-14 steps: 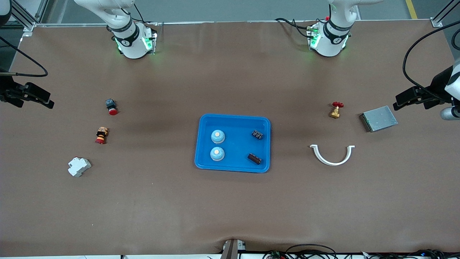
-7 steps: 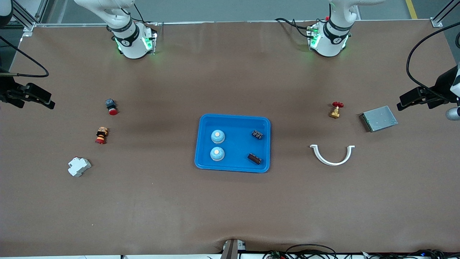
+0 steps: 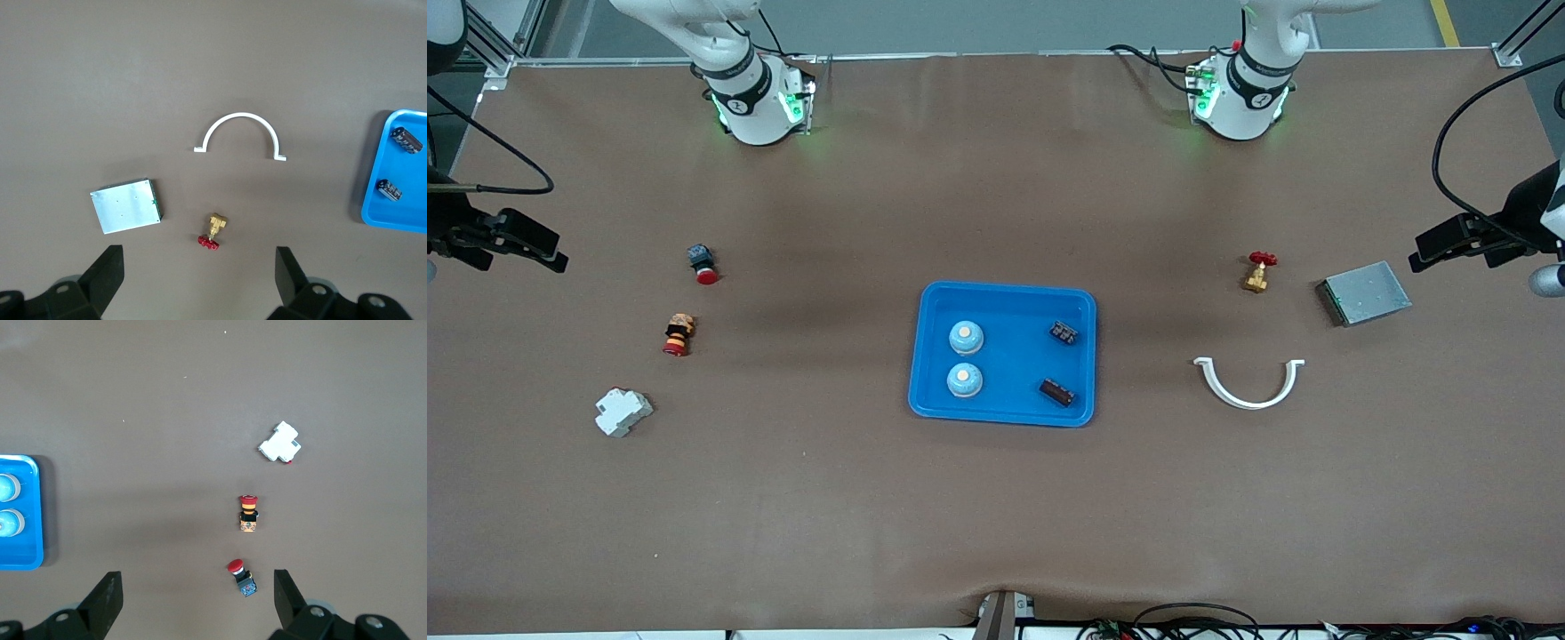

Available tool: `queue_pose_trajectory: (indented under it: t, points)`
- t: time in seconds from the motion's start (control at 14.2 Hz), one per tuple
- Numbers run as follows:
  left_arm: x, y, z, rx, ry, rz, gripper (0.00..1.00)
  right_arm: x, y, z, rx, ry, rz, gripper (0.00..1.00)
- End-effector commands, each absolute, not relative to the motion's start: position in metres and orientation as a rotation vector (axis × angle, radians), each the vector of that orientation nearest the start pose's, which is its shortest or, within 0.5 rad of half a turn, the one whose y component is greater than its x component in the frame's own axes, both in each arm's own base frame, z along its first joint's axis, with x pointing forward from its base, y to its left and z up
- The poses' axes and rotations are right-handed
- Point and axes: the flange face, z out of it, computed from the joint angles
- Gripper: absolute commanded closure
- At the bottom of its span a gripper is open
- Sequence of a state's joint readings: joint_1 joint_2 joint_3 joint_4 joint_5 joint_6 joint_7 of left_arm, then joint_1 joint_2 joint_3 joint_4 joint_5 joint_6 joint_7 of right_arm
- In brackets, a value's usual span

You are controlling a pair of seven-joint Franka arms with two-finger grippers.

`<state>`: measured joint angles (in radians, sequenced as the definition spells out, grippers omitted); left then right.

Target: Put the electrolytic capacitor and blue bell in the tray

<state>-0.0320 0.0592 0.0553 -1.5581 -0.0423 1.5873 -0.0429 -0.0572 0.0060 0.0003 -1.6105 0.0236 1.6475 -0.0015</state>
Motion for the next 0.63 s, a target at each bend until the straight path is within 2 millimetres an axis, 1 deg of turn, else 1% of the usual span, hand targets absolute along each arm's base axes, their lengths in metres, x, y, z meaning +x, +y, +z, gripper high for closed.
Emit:
queue_pose_trajectory:
  t: [0.0,0.56]
  points:
    - [0.5708,0.0079,0.6048,-3.174,-0.093,0.061,0.0,0.5542,-0.0292,0.613,-3.127,0.09,-0.068,0.0]
    - [0.5701,0.0109,0.6048,-3.17,-0.11,0.063,0.0,0.5537,-0.0292,0.6111,-3.127,0.09,-0.063,0.0]
